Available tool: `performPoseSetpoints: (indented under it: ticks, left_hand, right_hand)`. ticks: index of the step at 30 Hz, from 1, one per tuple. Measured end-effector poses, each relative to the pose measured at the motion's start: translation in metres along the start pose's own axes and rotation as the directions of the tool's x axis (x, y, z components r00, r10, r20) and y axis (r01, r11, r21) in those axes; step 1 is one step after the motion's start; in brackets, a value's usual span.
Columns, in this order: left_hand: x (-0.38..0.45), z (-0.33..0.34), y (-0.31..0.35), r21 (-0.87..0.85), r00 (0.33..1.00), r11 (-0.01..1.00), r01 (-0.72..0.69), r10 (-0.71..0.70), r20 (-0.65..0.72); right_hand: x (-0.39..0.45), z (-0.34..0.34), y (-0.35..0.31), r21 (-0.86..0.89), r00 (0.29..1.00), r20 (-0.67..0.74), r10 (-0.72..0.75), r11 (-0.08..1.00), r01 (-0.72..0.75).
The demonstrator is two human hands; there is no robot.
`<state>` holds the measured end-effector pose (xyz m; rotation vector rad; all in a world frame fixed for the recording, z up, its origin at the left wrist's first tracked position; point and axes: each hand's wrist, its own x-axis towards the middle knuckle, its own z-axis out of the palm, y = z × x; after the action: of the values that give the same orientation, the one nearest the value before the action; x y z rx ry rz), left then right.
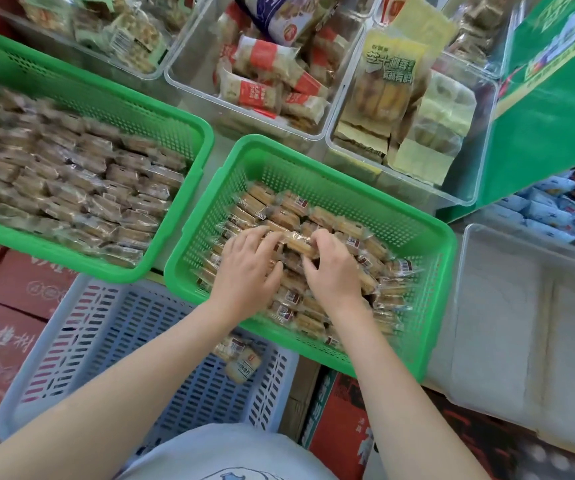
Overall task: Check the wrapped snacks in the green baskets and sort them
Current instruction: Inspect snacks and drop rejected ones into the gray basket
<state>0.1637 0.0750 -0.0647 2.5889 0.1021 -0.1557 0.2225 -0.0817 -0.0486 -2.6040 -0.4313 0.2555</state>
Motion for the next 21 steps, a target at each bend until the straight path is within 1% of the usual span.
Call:
performPoseSetpoints:
  ticks: [2,3,4,5,7,9,10,11,14,15,16,19,21]
  left_hand:
    - [0.007,0.005,-0.001,0.000,0.999,0.999,-0.034,0.034,-0.024]
    - [0.010,0.007,0.000,0.031,0.997,0.997,-0.071,0.071,-0.003]
    - [0.013,0.009,0.001,0.076,0.993,0.991,-0.114,0.111,0.040]
    - [0.016,0.011,0.002,0.125,0.984,0.980,-0.157,0.145,0.103]
    - [0.021,0.015,0.006,0.200,0.959,0.959,-0.202,0.152,0.240]
    - [0.024,0.019,0.007,0.260,0.938,0.942,-0.212,0.122,0.324]
    - [0.025,0.020,0.007,0.282,0.932,0.935,-0.215,0.110,0.346]
    - [0.025,0.022,0.006,0.296,0.929,0.931,-0.216,0.102,0.355]
    - [0.025,0.023,0.006,0.311,0.933,0.929,-0.203,0.087,0.350]
    - [0.024,0.023,0.007,0.311,0.932,0.929,-0.200,0.083,0.352]
    - [0.024,0.023,0.007,0.310,0.932,0.930,-0.198,0.081,0.355]
    - [0.023,0.023,0.005,0.300,0.930,0.934,-0.194,0.078,0.359]
    - [0.023,0.023,0.005,0.296,0.929,0.936,-0.190,0.074,0.362]
  right_hand:
    - [0.000,0.005,0.010,-0.152,0.998,0.062,0.025,0.988,-0.016]
    - [0.000,0.006,0.014,-0.212,0.997,0.064,0.042,0.977,-0.027]
    - [0.000,0.007,0.017,-0.228,0.998,0.029,0.046,0.973,-0.039]
    - [0.000,0.006,0.019,-0.208,0.998,-0.041,0.038,0.977,-0.046]
    - [0.004,0.003,0.021,-0.141,0.983,-0.183,0.026,0.989,-0.053]
    - [0.012,-0.001,0.021,-0.079,0.971,-0.235,0.040,0.995,-0.061]
    - [0.017,-0.003,0.022,-0.064,0.972,-0.231,0.049,0.996,-0.066]
    - [0.022,-0.005,0.022,-0.063,0.978,-0.197,0.062,0.995,-0.075]
    - [0.033,-0.004,0.025,-0.117,0.991,0.003,0.134,0.984,-0.133]
    - [0.035,-0.002,0.026,-0.140,0.987,0.039,0.157,0.979,-0.151]
    - [0.036,-0.001,0.028,-0.165,0.984,0.048,0.169,0.973,-0.159]
    - [0.041,0.002,0.028,-0.244,0.985,0.014,0.169,0.956,-0.161]
    - [0.041,0.003,0.027,-0.259,0.987,-0.012,0.161,0.953,-0.159]
